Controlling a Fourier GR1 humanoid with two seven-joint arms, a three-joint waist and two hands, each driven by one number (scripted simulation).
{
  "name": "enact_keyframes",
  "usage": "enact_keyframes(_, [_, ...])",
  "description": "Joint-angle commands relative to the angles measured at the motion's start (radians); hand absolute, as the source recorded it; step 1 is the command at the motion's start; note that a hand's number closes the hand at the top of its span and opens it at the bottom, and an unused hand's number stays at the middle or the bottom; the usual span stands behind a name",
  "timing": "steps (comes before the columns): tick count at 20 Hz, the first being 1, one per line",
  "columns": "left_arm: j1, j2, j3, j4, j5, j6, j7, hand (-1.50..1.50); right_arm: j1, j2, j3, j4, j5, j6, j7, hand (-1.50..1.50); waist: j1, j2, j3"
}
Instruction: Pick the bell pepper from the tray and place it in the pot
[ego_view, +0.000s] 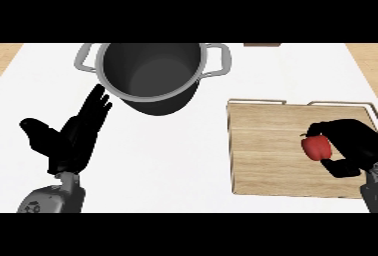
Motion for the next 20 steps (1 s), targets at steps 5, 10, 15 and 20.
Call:
enact_keyframes(5, [-0.026, -0.045, -0.006, 0.044, -0.038, 0.007, -0.030, 0.00, -0.013, 0.040, -0.019, -0.001, 0.058, -0.028, -0.078, 1.50, -0.002, 0.000, 0.000])
enact_keyframes(10, [-0.003, 0.005, 0.016, -0.003, -0.019, -0.017, -0.008, 0.00, 0.032, 0.442, 0.041, -0.101, 0.086, -0.038, 0.417, 1.50, -0.011, -0.010, -0.001])
enact_keyframes(15, [0.006, -0.011, -0.002, 0.013, -0.014, -0.026, -0.008, 0.00, -0.016, 0.531, 0.148, -0.097, 0.056, -0.177, 0.768, 1.50, 0.031, -0.003, -0.001])
enact_keyframes(20, [-0.028, -0.028, -0.006, 0.036, -0.023, -0.010, -0.004, 0.00, -0.153, 0.536, 0.359, -0.131, 0.191, -0.305, 1.137, 1.50, 0.030, -0.004, -0.003])
